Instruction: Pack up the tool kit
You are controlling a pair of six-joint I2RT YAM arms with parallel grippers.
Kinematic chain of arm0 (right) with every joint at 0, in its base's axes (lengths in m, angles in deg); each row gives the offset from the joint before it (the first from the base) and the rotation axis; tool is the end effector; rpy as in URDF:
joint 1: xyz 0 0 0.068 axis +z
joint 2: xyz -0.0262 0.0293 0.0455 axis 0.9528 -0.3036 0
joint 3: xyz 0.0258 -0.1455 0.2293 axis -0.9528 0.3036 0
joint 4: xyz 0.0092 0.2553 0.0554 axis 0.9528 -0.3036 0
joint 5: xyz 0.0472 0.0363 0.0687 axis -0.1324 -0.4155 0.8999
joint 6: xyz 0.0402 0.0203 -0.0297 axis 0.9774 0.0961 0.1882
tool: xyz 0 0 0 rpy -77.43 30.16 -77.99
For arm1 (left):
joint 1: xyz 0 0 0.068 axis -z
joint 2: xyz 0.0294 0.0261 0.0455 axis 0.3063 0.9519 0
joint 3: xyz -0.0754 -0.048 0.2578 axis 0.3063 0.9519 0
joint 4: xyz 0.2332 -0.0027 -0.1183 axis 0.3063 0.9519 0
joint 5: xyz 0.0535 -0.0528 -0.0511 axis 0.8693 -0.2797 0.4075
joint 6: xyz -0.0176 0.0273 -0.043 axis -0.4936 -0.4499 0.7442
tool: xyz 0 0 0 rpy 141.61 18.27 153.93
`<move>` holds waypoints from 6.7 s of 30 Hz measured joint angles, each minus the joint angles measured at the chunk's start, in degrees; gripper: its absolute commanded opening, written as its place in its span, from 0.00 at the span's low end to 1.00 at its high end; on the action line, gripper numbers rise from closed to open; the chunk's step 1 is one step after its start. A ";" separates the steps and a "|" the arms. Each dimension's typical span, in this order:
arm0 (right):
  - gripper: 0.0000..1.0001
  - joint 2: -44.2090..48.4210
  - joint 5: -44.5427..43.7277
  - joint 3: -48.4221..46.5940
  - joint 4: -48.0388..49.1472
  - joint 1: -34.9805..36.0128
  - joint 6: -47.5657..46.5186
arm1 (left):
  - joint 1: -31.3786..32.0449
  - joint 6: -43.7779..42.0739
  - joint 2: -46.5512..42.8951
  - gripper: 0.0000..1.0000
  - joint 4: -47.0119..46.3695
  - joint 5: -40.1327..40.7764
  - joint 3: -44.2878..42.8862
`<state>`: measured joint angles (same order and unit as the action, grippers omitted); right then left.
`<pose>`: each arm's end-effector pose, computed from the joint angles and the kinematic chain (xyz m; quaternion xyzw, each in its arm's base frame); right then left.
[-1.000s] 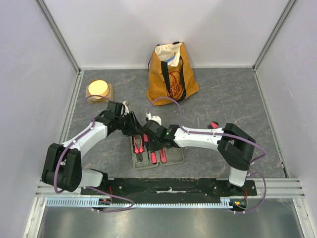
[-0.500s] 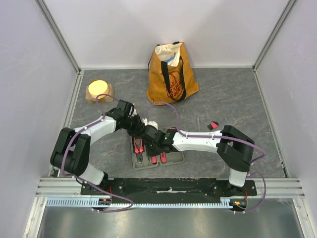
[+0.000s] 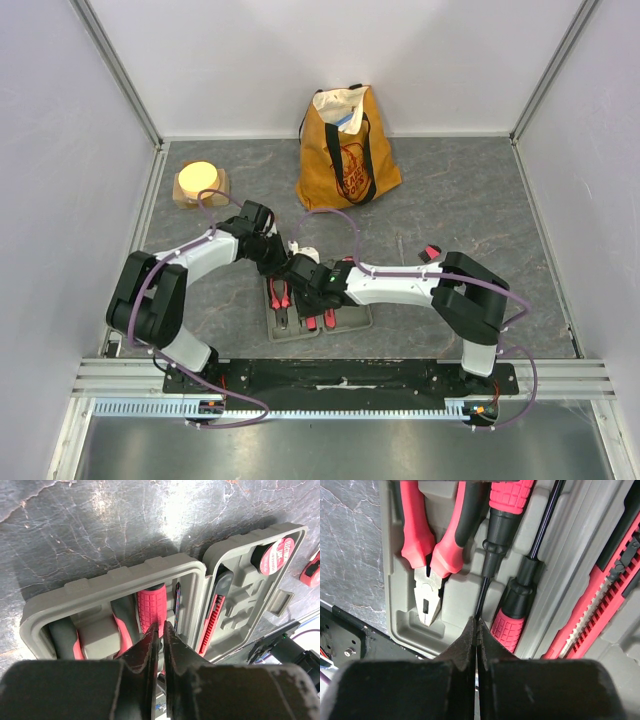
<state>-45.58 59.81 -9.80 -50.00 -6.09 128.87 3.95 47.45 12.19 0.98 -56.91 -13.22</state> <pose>0.1554 0.3458 0.1737 -0.1590 0.9518 0.1936 0.1768 0.2619 -0.1187 0.1655 -0.0957 0.9568 -0.2602 0.0873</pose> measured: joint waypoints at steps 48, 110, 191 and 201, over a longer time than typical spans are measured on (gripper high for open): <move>0.62 19.17 -23.63 -0.72 -15.89 -31.19 -3.54 | -11.28 -3.04 -32.30 0.56 7.23 15.65 0.63; 0.01 8.07 -3.17 -6.12 -8.96 -21.49 -18.49 | -11.26 -4.59 -25.55 0.42 2.38 11.63 6.25; 0.13 3.23 -9.27 -2.58 -6.78 -12.31 -8.76 | -11.26 -4.92 -22.86 0.43 1.20 7.04 6.27; 0.13 0.92 -9.44 -1.99 -8.44 -11.63 -8.55 | -11.26 -4.92 -22.56 0.43 0.85 4.98 6.27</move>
<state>-44.66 50.37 -11.79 -58.43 -17.71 120.32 -7.31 42.53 -10.36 1.84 -51.93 -6.95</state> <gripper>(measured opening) 0.118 0.427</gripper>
